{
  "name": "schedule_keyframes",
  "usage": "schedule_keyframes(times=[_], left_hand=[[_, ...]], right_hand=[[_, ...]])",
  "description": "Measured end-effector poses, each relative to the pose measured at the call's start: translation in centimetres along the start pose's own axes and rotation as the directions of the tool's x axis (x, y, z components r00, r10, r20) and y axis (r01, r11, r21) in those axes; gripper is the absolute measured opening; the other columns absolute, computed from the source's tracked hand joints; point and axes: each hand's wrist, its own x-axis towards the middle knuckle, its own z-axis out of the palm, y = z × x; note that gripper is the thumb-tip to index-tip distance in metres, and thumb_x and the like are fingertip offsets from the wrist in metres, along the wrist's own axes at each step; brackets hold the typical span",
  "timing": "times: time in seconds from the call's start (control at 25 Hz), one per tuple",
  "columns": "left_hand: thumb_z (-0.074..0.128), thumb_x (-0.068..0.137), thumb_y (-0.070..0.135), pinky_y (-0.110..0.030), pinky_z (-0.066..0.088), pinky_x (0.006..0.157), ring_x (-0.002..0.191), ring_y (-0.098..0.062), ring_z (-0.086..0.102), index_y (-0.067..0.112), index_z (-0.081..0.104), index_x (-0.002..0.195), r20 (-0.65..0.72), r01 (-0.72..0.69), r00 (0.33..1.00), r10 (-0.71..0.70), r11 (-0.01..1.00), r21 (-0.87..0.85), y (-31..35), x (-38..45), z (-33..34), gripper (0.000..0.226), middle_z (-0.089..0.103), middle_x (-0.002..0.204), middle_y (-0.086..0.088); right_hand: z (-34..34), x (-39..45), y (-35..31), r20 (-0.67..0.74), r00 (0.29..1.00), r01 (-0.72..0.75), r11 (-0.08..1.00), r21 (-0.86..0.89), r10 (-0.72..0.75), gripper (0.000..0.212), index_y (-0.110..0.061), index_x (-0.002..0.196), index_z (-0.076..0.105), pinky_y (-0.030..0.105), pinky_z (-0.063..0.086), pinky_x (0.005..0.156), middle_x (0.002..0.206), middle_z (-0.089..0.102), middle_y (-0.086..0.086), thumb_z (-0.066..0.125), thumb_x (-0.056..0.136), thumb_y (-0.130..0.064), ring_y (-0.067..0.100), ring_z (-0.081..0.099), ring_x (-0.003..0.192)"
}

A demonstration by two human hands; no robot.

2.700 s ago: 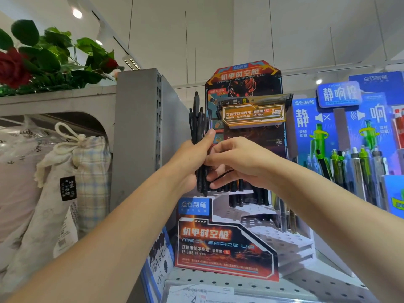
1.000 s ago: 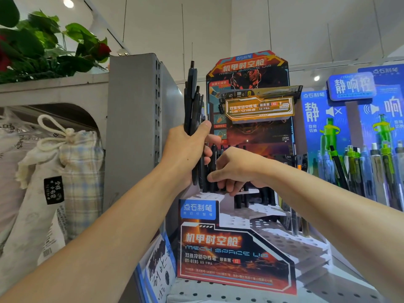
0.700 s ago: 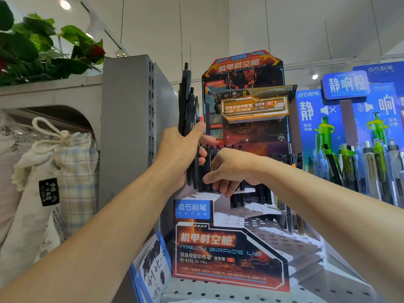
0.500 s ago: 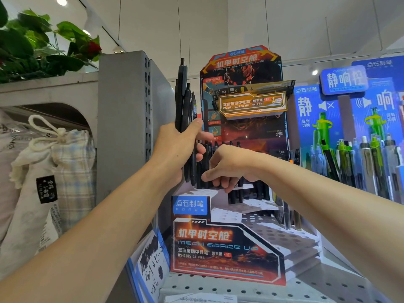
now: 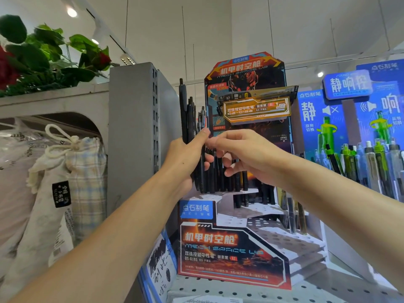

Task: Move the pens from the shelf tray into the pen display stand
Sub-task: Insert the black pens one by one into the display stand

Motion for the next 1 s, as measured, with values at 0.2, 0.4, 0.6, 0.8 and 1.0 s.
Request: schedule_keyframes(times=[0.2, 0.4, 0.6, 0.8, 1.0], left_hand=[[0.066, 0.095, 0.042, -0.025, 0.05, 0.051, 0.058, -0.012, 0.06, 0.02, 0.077, 0.106, 0.063, 0.06, 0.996, -0.056, 0.996, -0.062, -0.4, -0.3, 0.5, 0.027, 0.074, 0.085, -0.006], [0.07, 0.092, 0.041, -0.023, 0.052, 0.048, 0.053, -0.012, 0.065, 0.016, 0.079, 0.099, 0.088, 0.09, 0.993, -0.08, 0.99, -0.11, -0.4, -0.6, 0.6, 0.027, 0.075, 0.077, -0.007], [0.071, 0.091, 0.04, -0.023, 0.053, 0.046, 0.052, -0.016, 0.069, 0.006, 0.073, 0.103, 0.015, 0.072, 0.997, -0.072, 0.995, -0.068, -0.5, -1.0, 1.1, 0.036, 0.075, 0.067, -0.008], [0.064, 0.097, 0.036, -0.029, 0.059, 0.055, 0.073, -0.019, 0.077, 0.013, 0.076, 0.096, -0.016, -0.027, 1.0, 0.027, 0.999, -0.037, -0.2, -1.1, 1.0, 0.026, 0.079, 0.079, -0.003], [0.06, 0.099, 0.038, -0.022, 0.054, 0.051, 0.059, -0.009, 0.069, 0.015, 0.074, 0.099, -0.085, -0.08, 0.993, 0.078, 0.997, -0.019, 0.0, -1.3, 1.4, 0.027, 0.076, 0.078, -0.004]], right_hand=[[0.5, -0.4, 0.1, -0.039, 0.999, -0.013, 0.998, -0.056, 0.011, 0.018, -0.009, 0.101, 0.073, 0.026, 0.054, 0.056, 0.081, 0.064, 0.006, 0.071, 0.093, -0.026, 0.009, 0.054, 0.056], [0.0, -0.3, 0.4, 0.089, 0.989, -0.127, 0.984, 0.125, 0.116, 0.015, -0.008, 0.096, 0.07, 0.023, 0.051, 0.053, 0.067, 0.06, 0.005, 0.069, 0.094, -0.022, 0.013, 0.058, 0.061], [-0.1, -0.4, 0.9, 0.09, 0.986, -0.154, 0.968, 0.2, 0.138, 0.014, -0.011, 0.083, 0.068, 0.023, 0.054, 0.054, 0.064, 0.06, 0.006, 0.07, 0.093, -0.02, 0.021, 0.064, 0.068], [-0.6, -0.8, 1.0, -0.031, 0.994, -0.096, 0.972, 0.212, 0.105, 0.019, -0.012, 0.098, 0.076, 0.031, 0.06, 0.066, 0.082, 0.071, 0.003, 0.062, 0.099, -0.026, 0.01, 0.063, 0.067], [-1.7, -0.7, 1.0, -0.263, 0.963, 0.007, 0.969, 0.245, 0.06, 0.023, 0.001, 0.108, 0.068, 0.033, 0.063, 0.067, 0.091, 0.071, 0.014, 0.059, 0.101, -0.019, 0.019, 0.069, 0.076]])
